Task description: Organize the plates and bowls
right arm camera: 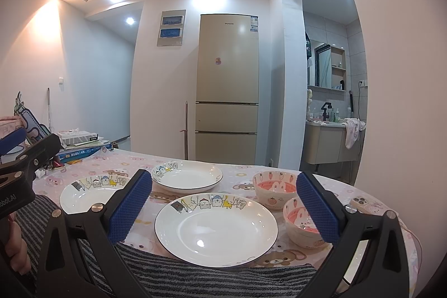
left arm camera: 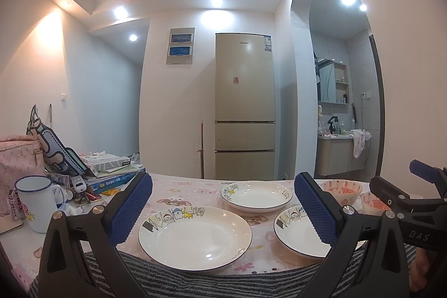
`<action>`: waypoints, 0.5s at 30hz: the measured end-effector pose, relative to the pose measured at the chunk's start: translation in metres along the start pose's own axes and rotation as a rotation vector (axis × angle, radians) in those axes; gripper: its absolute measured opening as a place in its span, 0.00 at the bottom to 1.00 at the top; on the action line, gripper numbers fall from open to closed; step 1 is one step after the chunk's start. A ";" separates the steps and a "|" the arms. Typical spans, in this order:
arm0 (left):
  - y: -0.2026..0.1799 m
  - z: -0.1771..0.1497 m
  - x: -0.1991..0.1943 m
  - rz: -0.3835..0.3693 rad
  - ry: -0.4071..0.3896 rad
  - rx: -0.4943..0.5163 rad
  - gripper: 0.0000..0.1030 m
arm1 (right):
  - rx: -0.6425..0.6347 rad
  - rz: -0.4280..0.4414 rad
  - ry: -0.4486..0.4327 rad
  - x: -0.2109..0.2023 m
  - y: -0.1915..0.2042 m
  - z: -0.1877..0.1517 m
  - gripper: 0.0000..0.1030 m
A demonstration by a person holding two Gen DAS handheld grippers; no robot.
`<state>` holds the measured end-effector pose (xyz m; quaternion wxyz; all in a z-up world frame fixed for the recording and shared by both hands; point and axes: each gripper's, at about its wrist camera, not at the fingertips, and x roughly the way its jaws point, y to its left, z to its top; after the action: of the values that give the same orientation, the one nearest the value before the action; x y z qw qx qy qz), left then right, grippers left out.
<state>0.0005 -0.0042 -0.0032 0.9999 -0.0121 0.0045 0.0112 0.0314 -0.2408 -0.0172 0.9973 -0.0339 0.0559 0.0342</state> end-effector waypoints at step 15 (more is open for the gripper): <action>0.000 0.000 0.000 0.000 0.001 -0.001 1.00 | 0.001 0.000 0.000 0.000 0.000 0.000 1.00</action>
<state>0.0007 -0.0038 -0.0030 0.9998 -0.0126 0.0049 0.0112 0.0317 -0.2408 -0.0171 0.9973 -0.0335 0.0559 0.0343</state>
